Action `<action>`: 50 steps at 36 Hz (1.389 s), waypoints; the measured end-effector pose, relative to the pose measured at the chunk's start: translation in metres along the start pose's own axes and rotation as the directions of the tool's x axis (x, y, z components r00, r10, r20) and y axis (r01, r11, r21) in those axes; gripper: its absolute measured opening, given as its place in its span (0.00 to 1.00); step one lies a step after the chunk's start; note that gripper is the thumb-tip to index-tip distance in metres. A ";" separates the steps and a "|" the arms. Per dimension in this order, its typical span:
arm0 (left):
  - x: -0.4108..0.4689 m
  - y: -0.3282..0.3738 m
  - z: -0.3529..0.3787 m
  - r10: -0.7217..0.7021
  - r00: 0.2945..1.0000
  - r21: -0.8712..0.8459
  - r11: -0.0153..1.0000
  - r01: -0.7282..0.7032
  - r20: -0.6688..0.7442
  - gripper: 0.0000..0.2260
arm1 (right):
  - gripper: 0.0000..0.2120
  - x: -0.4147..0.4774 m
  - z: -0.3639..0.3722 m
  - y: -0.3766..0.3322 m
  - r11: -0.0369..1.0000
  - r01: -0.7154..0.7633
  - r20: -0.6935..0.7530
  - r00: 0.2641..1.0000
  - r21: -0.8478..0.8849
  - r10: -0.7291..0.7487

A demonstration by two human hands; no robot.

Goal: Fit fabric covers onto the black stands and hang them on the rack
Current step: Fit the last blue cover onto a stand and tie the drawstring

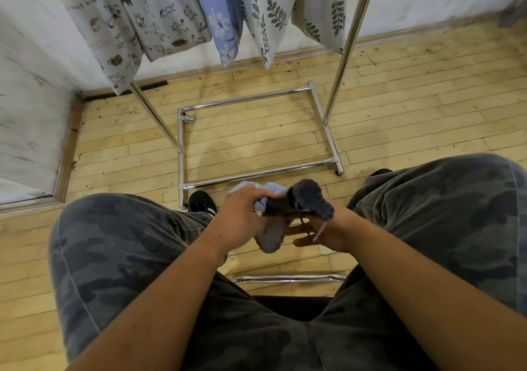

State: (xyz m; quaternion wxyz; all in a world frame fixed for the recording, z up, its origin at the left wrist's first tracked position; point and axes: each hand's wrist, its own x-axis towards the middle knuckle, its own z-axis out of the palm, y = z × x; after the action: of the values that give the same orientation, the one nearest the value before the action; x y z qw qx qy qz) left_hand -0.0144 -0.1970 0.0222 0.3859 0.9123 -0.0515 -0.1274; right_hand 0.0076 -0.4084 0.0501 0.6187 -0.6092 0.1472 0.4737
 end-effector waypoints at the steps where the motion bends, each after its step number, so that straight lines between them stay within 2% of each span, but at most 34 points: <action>1: 0.001 -0.001 -0.002 -0.028 1.000 -0.026 0.999 0.028 -0.013 0.17 | 0.09 0.003 -0.002 0.001 0.999 0.012 -0.027 1.000 -0.039 -0.013; 6: -0.001 0.005 -0.014 -0.121 0.991 -0.173 0.979 0.111 -0.048 0.14 | 0.11 0.014 -0.001 0.002 0.959 0.071 -0.244 0.959 -0.276 -0.142; 10: -0.002 0.009 -0.014 -0.157 0.986 -0.224 0.964 0.140 -0.059 0.12 | 0.09 0.019 0.001 0.004 0.941 0.067 -0.313 0.933 -0.331 -0.177; 13: -0.002 0.009 -0.013 -0.179 0.982 -0.250 0.955 0.159 -0.058 0.13 | 0.13 0.019 0.003 0.006 0.941 0.088 -0.304 0.933 -0.327 -0.193; 19: -0.004 0.017 -0.017 -0.197 0.978 -0.304 0.938 0.167 -0.073 0.10 | 0.23 0.019 0.001 0.011 0.916 0.120 -0.196 0.958 -0.383 -0.208; 21: -0.004 0.018 -0.017 -0.195 0.978 -0.322 0.933 0.161 -0.077 0.11 | 0.21 0.021 0.001 0.015 0.902 0.128 -0.191 0.956 -0.411 -0.223; 22: -0.004 0.018 -0.017 -0.194 0.978 -0.326 0.932 0.158 -0.078 0.11 | 0.17 0.022 0.000 0.016 0.899 0.141 -0.194 0.952 -0.414 -0.238; 24: -0.005 0.019 -0.017 -0.191 0.978 -0.333 0.930 0.155 -0.078 0.10 | 0.04 0.022 0.000 0.015 0.909 0.173 -0.210 0.941 -0.380 -0.267; 25: -0.005 0.019 -0.017 -0.190 0.978 -0.340 0.928 0.153 -0.080 0.10 | 0.03 0.021 0.000 0.014 0.917 0.197 -0.216 0.935 -0.348 -0.283; 28: -0.005 0.019 -0.016 -0.182 0.979 -0.339 0.930 0.143 -0.088 0.11 | 0.09 0.019 0.002 0.009 0.936 0.244 -0.232 0.924 -0.255 -0.304; 32: -0.005 0.018 -0.016 -0.159 0.984 -0.313 0.941 0.128 -0.074 0.12 | 0.10 0.017 0.005 0.006 0.930 0.329 -0.244 0.900 -0.162 -0.361; 37: -0.004 0.017 -0.013 -0.101 0.990 -0.165 0.983 0.083 -0.102 0.16 | 0.10 0.020 0.006 0.006 0.918 0.381 -0.228 0.889 -0.109 -0.397; 44: -0.003 0.015 -0.010 -0.068 0.974 -0.056 0.997 0.057 -0.217 0.09 | 0.14 0.020 0.005 0.006 0.920 0.390 -0.199 0.898 -0.050 -0.391; 48: -0.004 0.016 -0.011 -0.031 0.953 -0.019 0.999 0.026 -0.303 0.09 | 0.14 0.016 0.008 0.003 0.919 0.395 -0.126 0.912 0.004 -0.391; 50: -0.003 0.016 -0.011 -0.048 0.946 -0.008 0.999 0.048 -0.320 0.07 | 0.15 0.016 0.007 0.003 0.910 0.414 -0.093 0.905 -0.034 -0.415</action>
State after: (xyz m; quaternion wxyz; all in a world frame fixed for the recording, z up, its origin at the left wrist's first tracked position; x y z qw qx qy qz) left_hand -0.0142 -0.2000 0.0418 0.3860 0.9218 0.0341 0.0132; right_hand 0.0101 -0.3961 0.0379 0.6931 -0.6534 0.0414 0.3018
